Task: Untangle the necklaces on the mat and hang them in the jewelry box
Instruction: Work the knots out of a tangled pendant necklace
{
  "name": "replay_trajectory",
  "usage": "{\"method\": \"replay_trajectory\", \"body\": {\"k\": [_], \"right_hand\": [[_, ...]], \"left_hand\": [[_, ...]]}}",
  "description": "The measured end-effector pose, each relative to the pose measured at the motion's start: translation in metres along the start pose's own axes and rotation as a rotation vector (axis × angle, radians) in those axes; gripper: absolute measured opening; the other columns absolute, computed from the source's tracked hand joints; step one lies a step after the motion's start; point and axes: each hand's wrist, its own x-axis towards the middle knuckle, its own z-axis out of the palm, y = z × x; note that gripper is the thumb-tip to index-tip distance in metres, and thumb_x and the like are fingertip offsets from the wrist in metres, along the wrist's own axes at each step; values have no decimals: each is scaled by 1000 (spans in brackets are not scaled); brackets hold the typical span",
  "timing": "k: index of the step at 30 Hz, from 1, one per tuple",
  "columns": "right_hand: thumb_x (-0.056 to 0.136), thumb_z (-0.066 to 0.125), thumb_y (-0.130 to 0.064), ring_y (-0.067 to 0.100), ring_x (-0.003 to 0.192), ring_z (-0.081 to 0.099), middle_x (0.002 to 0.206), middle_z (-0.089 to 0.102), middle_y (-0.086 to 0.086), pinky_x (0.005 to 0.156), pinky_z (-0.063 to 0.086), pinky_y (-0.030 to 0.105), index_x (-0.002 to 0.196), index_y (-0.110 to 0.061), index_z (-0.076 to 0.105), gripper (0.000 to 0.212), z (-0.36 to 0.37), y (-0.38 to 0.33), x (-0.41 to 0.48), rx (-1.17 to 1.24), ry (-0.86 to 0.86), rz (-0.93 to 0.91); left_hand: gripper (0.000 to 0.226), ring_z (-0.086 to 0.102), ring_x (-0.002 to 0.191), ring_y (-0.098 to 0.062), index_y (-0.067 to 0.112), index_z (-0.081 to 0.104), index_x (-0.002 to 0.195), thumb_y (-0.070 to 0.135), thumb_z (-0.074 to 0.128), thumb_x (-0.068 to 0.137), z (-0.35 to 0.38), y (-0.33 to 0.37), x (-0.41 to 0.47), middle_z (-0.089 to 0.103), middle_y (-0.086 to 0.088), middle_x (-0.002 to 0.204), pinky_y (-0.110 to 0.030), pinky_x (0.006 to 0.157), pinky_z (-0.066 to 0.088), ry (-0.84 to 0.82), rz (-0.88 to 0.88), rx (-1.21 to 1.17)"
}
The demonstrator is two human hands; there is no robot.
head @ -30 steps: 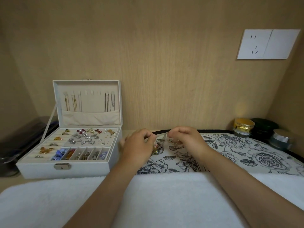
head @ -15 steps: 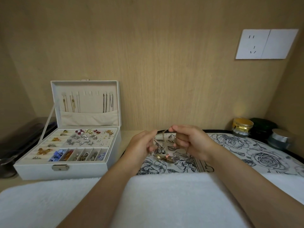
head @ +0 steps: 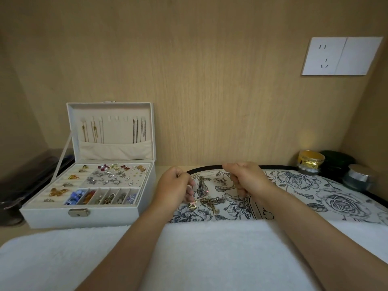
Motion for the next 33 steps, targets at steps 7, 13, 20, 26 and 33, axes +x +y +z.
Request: {"method": "replay_trajectory", "body": {"k": [7, 13, 20, 26, 33], "right_hand": [[95, 63, -39, 14, 51, 54, 55, 61, 5, 53, 40, 22, 65, -13, 73, 40, 3, 10, 5, -595, 146, -82], [89, 59, -6, 22, 111, 54, 114, 62, 4, 96, 48, 35, 110, -18, 75, 29, 22, 20, 3, -908, 91, -443], [95, 59, -27, 21, 97, 58, 97, 64, 6, 88, 47, 37, 96, -16, 77, 22, 44, 20, 3, -914, -107, -558], [92, 66, -13, 19, 93, 61, 98, 68, 7, 86, 47, 33, 99, -13, 80, 15, 37, 16, 3, -836, -173, -543], [87, 62, -5, 33, 80, 65, 85, 69, 18, 73, 53, 42, 76, -2, 73, 16, 36, 15, 3, -833, -177, -495]], "left_hand": [[22, 53, 53, -14, 28, 60, 93, 10, 47, 97, -1, -10, 2, 69, 3, 71, -30, 52, 48, -14, 166, 299], [26, 63, 70, -13, 29, 73, 101, 17, 51, 94, 0, -11, 3, 70, 6, 91, -26, 68, 52, -39, 326, 763], [23, 60, 82, -13, 25, 66, 108, 16, 53, 92, -1, -13, 6, 65, 8, 87, -26, 73, 50, -42, 336, 808], [31, 44, 113, -11, 42, 64, 121, 29, 62, 93, -4, -18, 12, 53, 13, 118, -31, 90, 42, -129, 525, 1000], [11, 60, 87, -9, 33, 67, 90, 26, 60, 94, -6, -20, 18, 66, 14, 90, -32, 76, 50, -62, 463, 855]]}}
